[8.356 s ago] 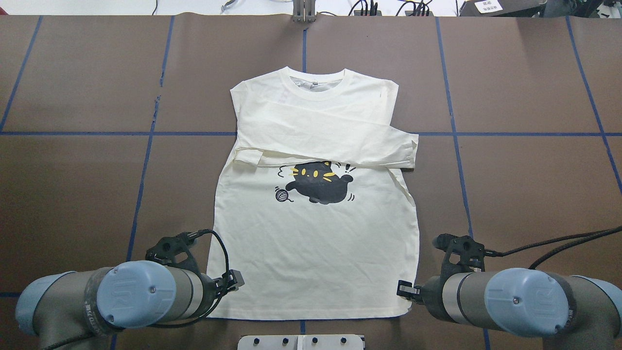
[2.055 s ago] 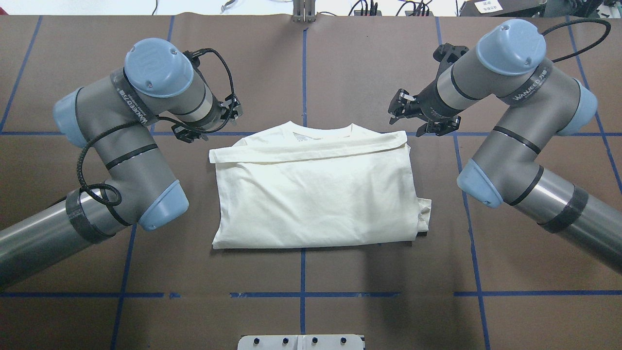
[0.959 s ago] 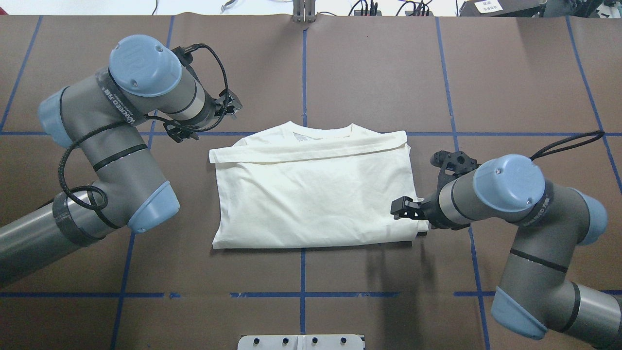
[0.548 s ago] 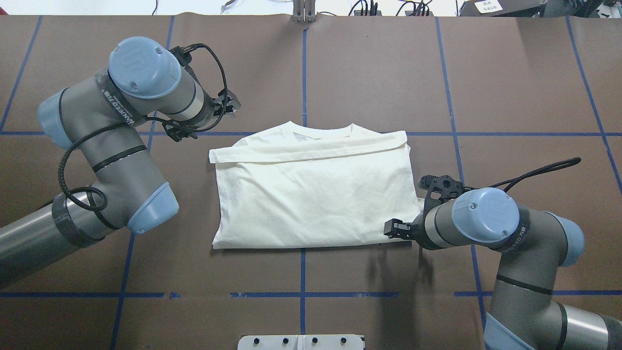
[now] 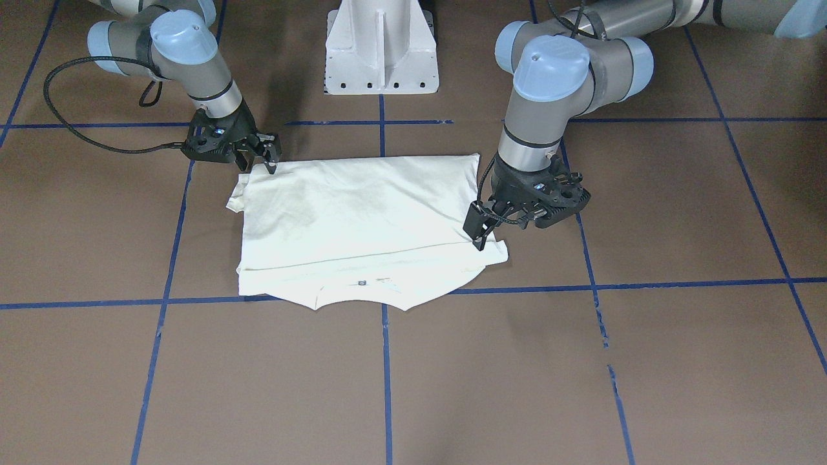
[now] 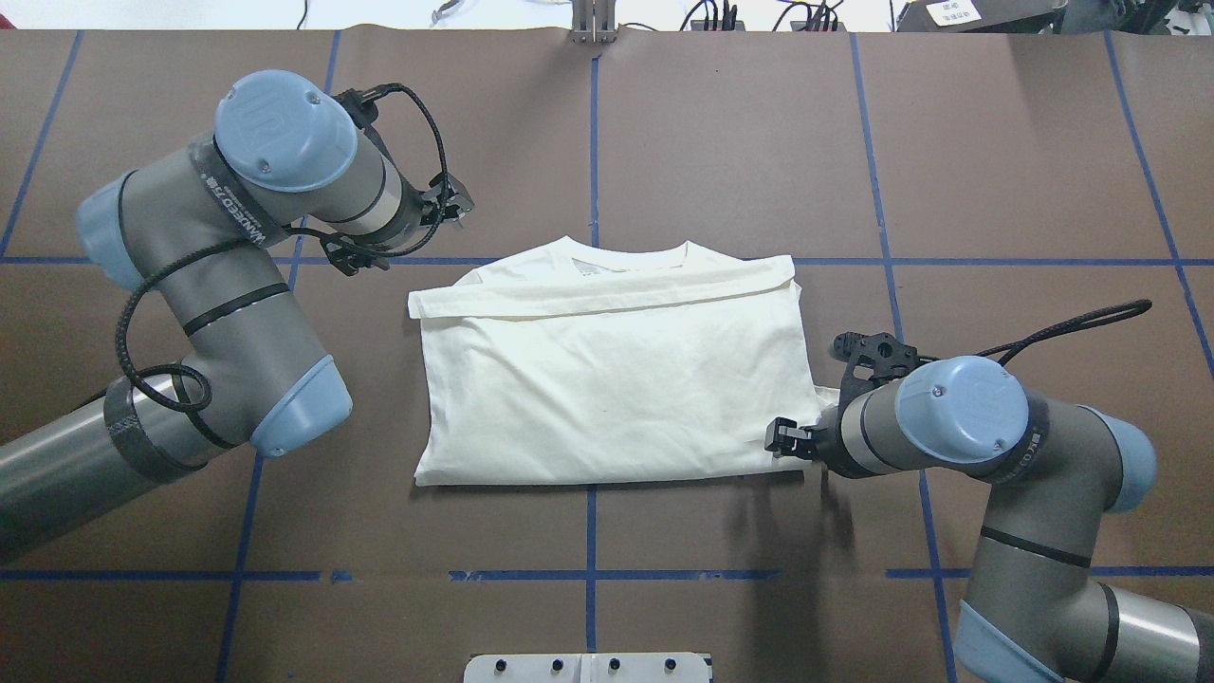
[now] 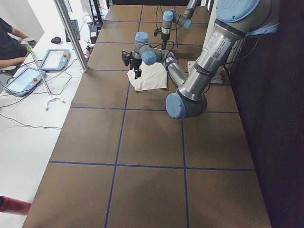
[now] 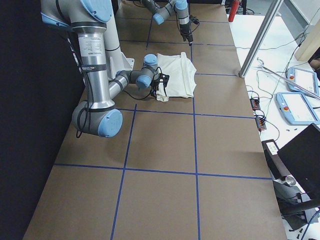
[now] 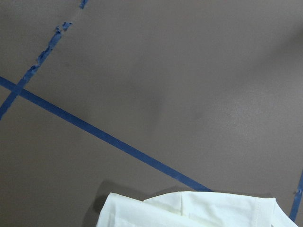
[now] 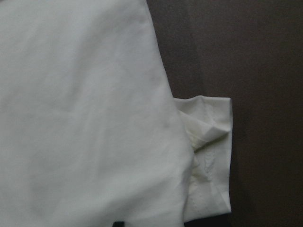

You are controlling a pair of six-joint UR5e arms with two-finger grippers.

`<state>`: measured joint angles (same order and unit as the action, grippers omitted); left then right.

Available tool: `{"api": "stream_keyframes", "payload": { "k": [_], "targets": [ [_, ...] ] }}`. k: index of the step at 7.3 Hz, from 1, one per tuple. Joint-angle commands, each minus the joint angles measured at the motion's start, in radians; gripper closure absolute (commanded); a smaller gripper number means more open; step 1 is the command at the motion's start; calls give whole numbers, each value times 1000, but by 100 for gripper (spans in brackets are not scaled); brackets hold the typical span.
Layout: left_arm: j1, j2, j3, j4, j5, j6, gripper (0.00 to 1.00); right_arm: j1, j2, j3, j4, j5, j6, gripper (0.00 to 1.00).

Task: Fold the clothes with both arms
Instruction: 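Move the right gripper down to the folded shirt's near corner, then grasp the near corner with the right gripper and rotate the shirt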

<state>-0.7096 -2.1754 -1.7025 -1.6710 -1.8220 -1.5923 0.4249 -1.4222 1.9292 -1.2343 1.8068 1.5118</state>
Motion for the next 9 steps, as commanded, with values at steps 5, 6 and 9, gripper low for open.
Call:
{"api": "stream_keyframes", "payload": {
  "k": [5,6,9],
  "targets": [
    [1,6,17,-19,3,-2,0,-2,-18,30,-1,28,1,100],
    [1,6,17,-19,3,-2,0,0,-23,31,1,37,1,100],
    [2,5,8,-18,3,-3,0,-136,-203,144,2,26,1,100]
  ]
}}
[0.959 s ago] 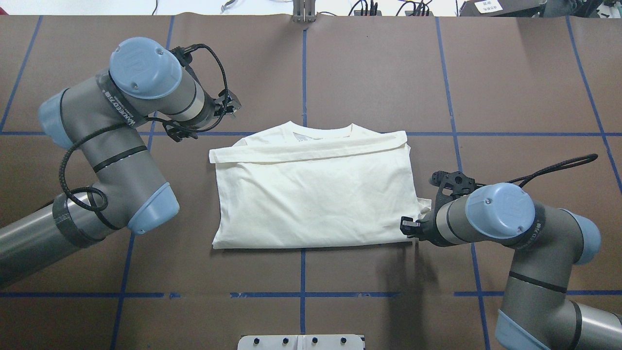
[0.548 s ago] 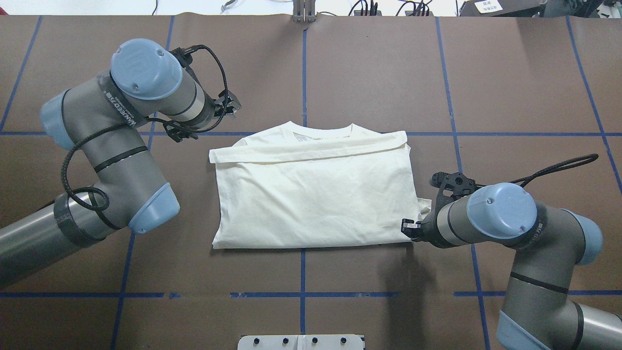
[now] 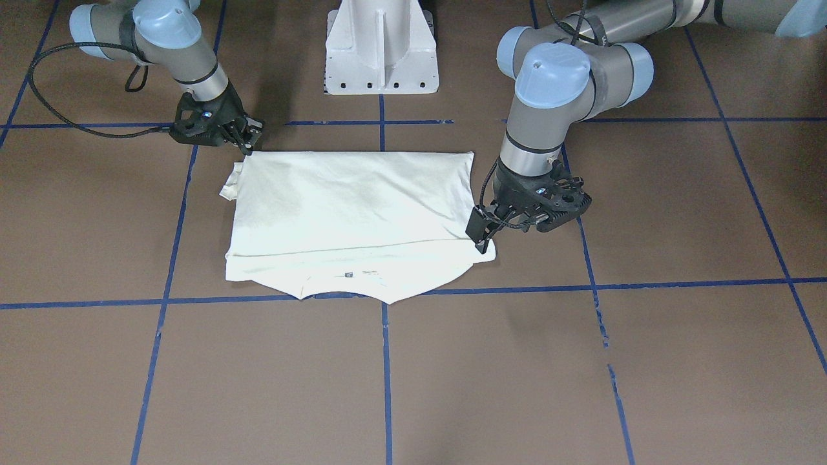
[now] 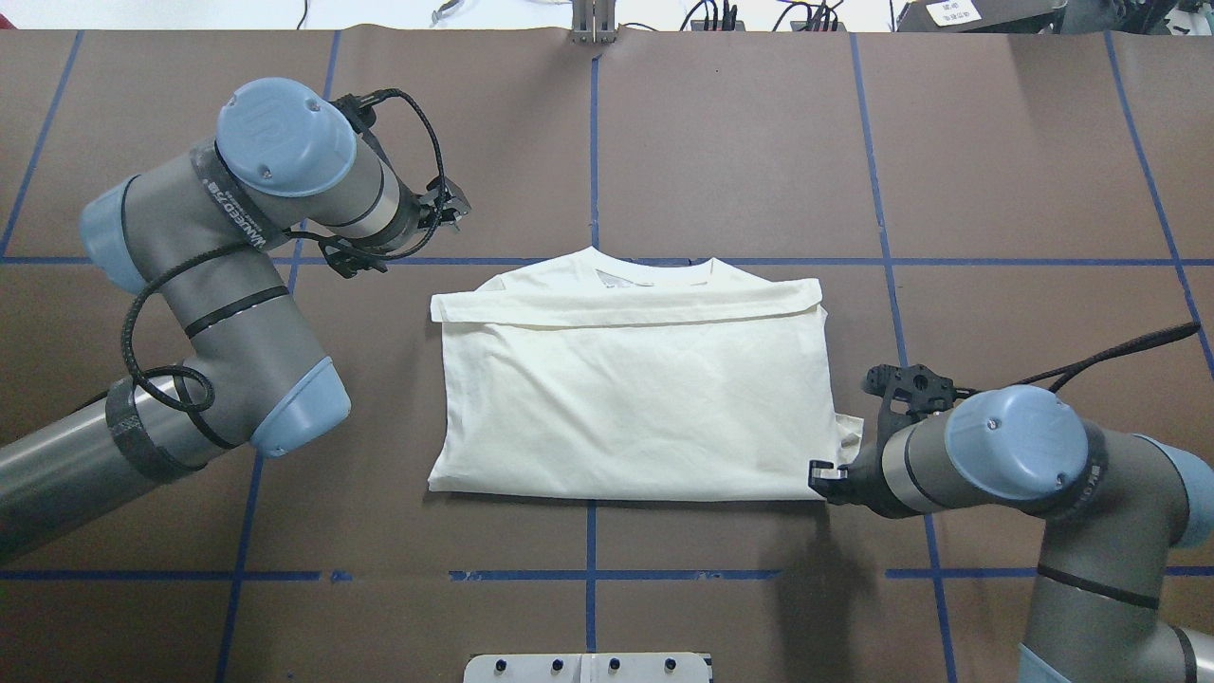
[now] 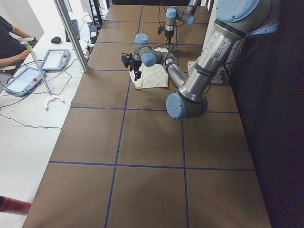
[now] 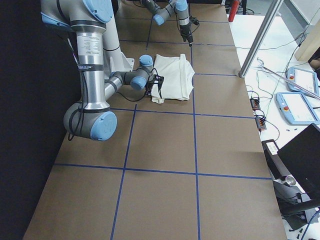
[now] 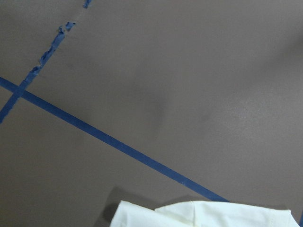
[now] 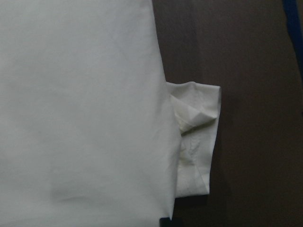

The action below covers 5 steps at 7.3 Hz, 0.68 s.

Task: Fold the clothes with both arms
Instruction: 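Grasp the near corner with the right gripper and rotate the shirt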

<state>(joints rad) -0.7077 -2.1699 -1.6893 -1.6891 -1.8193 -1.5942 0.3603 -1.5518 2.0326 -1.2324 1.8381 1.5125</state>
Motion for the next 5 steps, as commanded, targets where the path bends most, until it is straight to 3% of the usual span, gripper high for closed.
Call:
{"api": "stream_keyframes", "payload": {
  "k": [1,4,5],
  "targets": [
    [1,-1,-7,2,0,-4,0,-130,-106,85,1,0,0,100],
    [4,-2,-9,0,0,-7,0,-260,-117,173,1,4,63,100],
    [4,-4,-12,-1,-2,-7,0,-262,-111,191,2,12,80,1]
  ]
}}
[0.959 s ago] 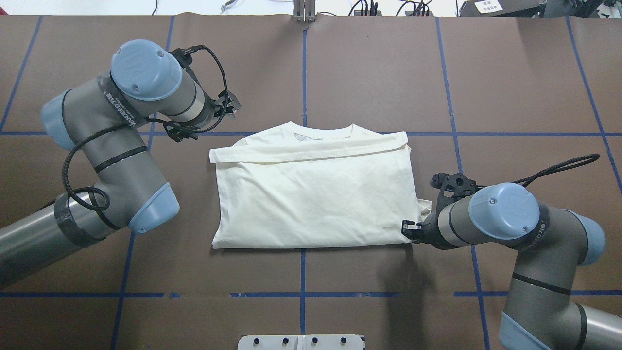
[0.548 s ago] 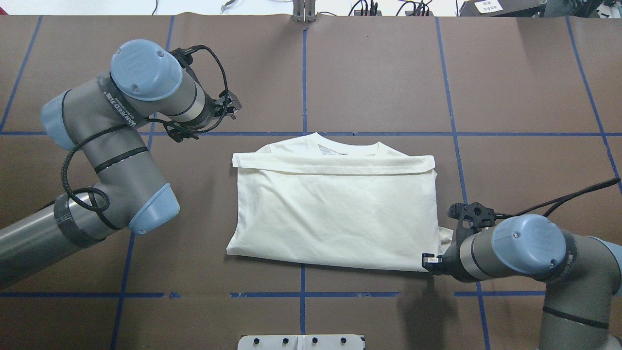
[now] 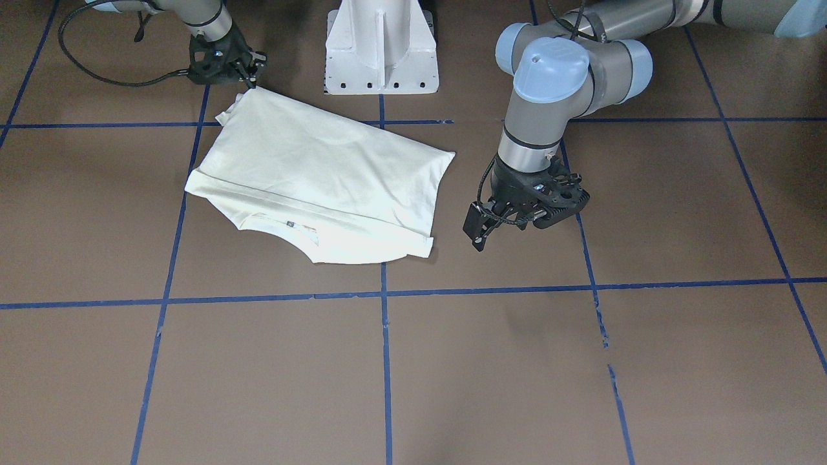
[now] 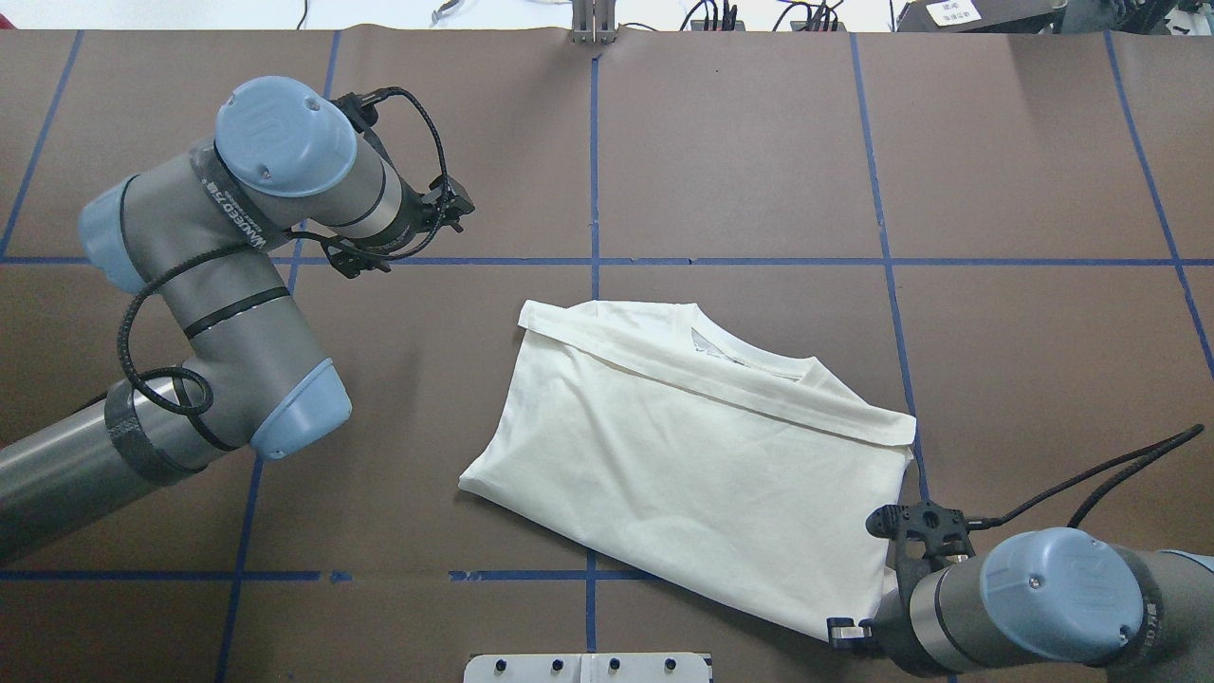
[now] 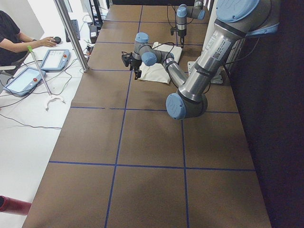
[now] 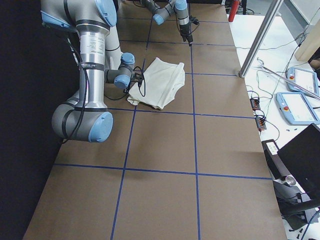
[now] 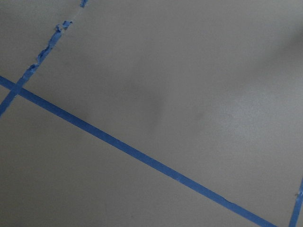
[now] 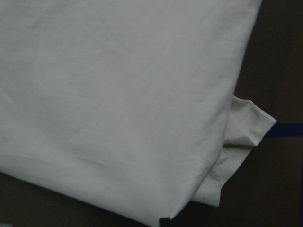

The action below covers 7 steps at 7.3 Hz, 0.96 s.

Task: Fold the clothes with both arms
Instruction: 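Grasp the near corner with the right gripper and rotate the shirt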

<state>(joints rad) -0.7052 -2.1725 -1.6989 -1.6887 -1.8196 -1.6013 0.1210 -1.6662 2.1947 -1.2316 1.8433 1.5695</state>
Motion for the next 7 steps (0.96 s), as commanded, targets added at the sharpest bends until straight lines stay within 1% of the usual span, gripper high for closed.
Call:
{"api": "stream_keyframes", "payload": {
  "k": [1,2,3,4,5,6,7],
  "targets": [
    [25,-3,-19,-2,-3,-3,0,-21,9,63,4,-4,77,0],
    [92,8,-68,3,-3,-18,0,38,23,91,13,-10,99,0],
    [169,64,-102,-3,-3,-151,1,142,93,86,14,-7,99,0],
    [237,75,-116,-2,8,-257,9,228,141,86,14,-6,99,0],
    [295,92,-113,3,43,-331,11,285,169,83,14,-7,99,0],
    [324,114,-108,4,52,-345,13,314,186,73,14,-9,96,0],
    [337,128,-99,3,54,-359,14,318,189,71,14,-9,92,0]
  ]
}}
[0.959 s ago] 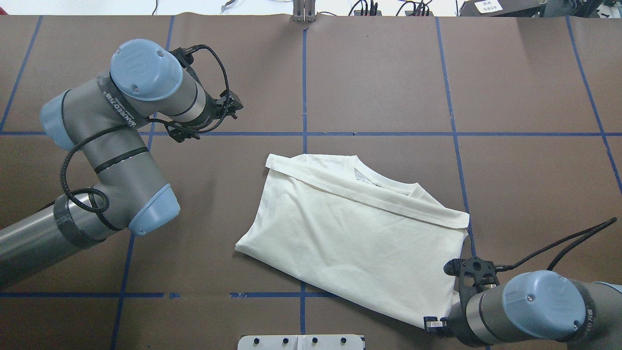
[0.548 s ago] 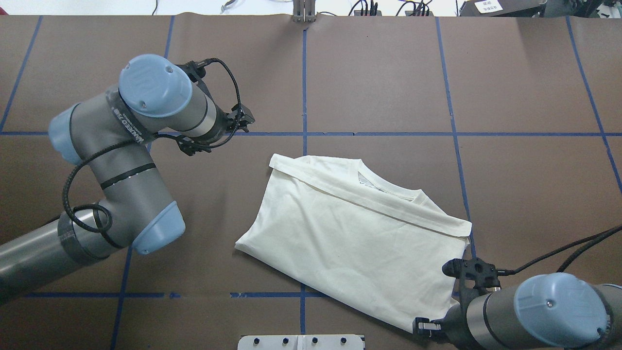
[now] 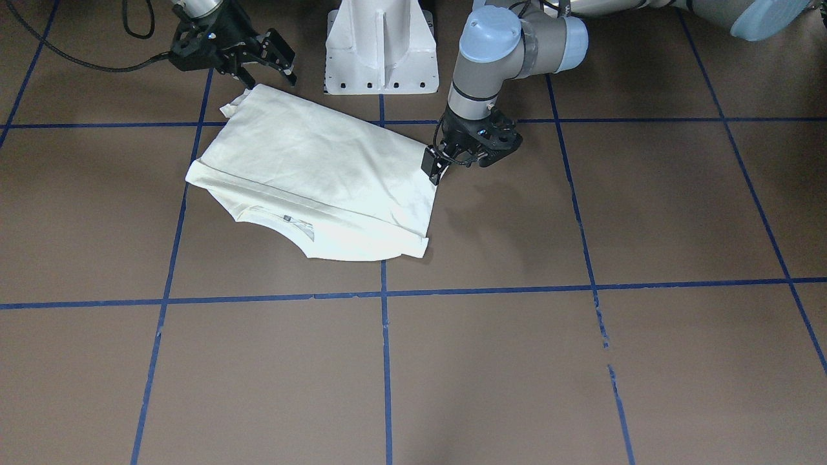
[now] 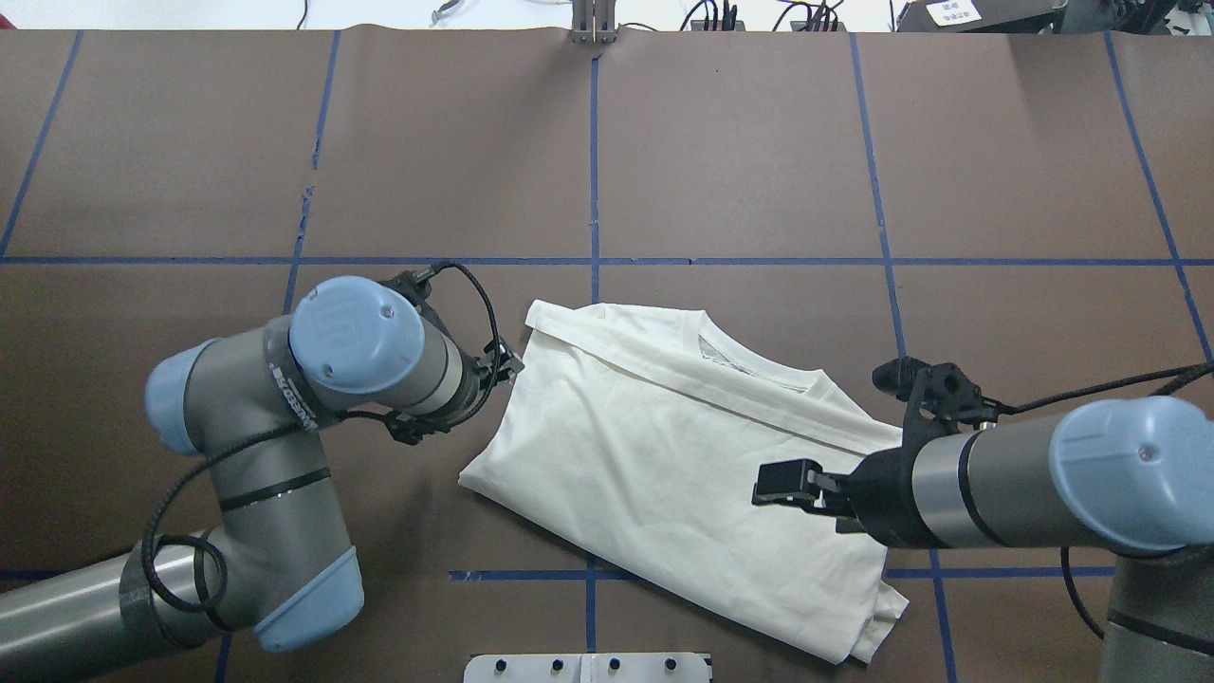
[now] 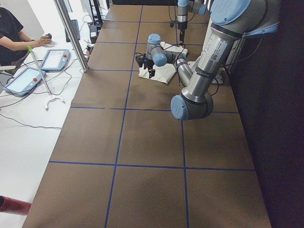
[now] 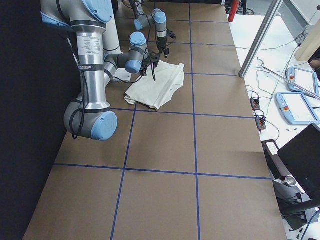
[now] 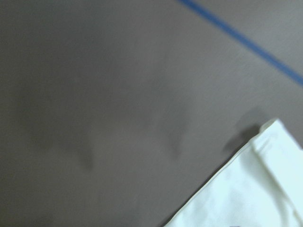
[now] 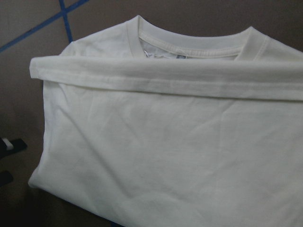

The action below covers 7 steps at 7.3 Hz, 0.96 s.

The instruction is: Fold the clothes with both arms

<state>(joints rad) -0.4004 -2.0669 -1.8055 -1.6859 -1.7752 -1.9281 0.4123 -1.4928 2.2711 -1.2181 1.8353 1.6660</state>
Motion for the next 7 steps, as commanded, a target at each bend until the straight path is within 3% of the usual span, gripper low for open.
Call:
{"api": "stream_keyframes", "payload": {
  "k": [1,4,5,7],
  "targets": [
    [40,22,8,2,8,-44,15,25,29,-5,0,-1,-3,0],
    [46,16,-2,2,7,-46,23,28,26,-7,0,-1,-3,0],
    [46,17,-3,2,7,-46,47,28,28,-7,0,-1,-3,0],
    [61,22,9,2,10,-48,87,26,28,-12,0,-1,-2,0]
  ]
}}
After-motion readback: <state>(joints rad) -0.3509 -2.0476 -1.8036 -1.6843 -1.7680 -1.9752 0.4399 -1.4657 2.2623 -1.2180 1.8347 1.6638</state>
